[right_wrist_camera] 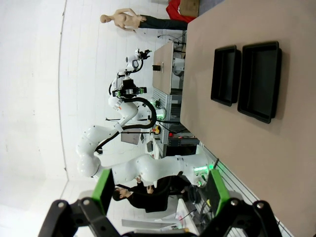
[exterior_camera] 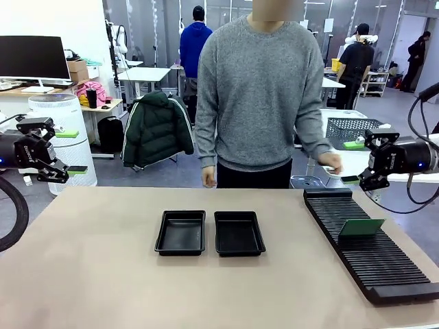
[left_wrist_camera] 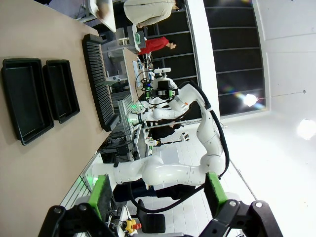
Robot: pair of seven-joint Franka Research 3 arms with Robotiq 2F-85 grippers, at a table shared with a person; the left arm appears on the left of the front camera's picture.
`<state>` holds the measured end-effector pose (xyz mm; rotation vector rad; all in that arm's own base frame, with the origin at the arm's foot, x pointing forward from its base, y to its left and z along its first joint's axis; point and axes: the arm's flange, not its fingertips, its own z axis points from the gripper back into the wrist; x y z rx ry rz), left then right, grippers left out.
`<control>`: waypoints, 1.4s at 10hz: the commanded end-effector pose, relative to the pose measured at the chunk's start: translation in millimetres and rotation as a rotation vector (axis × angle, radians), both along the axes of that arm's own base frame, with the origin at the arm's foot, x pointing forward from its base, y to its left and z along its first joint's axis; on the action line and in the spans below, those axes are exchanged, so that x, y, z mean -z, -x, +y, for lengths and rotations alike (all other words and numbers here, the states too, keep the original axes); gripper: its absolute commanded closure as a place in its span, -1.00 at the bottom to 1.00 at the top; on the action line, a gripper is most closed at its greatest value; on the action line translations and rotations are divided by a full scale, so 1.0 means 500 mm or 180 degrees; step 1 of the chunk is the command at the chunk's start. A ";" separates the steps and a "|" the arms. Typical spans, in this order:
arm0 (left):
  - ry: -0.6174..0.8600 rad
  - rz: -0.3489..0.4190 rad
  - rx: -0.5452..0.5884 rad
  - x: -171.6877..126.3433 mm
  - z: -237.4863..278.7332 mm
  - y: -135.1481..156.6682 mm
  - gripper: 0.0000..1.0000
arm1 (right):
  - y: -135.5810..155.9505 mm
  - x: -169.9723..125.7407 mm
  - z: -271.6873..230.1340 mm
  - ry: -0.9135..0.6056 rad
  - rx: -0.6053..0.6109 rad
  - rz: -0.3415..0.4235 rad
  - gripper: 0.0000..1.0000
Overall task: Inspect and transfer BCBs to ESD trays.
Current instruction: Pick up the Blank PCB from the PCB Rack and place it in the left ESD tray.
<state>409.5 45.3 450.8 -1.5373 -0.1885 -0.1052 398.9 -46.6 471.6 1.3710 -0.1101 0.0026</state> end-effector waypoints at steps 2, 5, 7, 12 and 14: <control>0.0004 0.0000 -0.0002 0.000 0.001 0.000 -1.00 | 0.000 -0.088 -0.043 0.0407 -0.0044 -0.0197 -1.00; 0.0004 0.0000 -0.0002 0.000 0.001 0.000 -1.00 | -0.019 -0.164 -0.078 0.0841 -0.0378 -0.0431 -1.00; 0.0004 0.0000 -0.0002 0.000 0.001 0.000 -1.00 | -0.030 -0.213 -0.080 0.1331 -0.0798 -0.0884 -1.00; 0.0004 0.0000 -0.0002 0.000 0.001 0.000 -1.00 | -0.025 -0.290 -0.039 0.2323 -0.1948 -0.2064 -1.00; 0.0004 0.0000 -0.0002 0.000 0.001 0.000 -1.00 | -0.017 -0.291 -0.038 0.2591 -0.2506 -0.2493 -1.00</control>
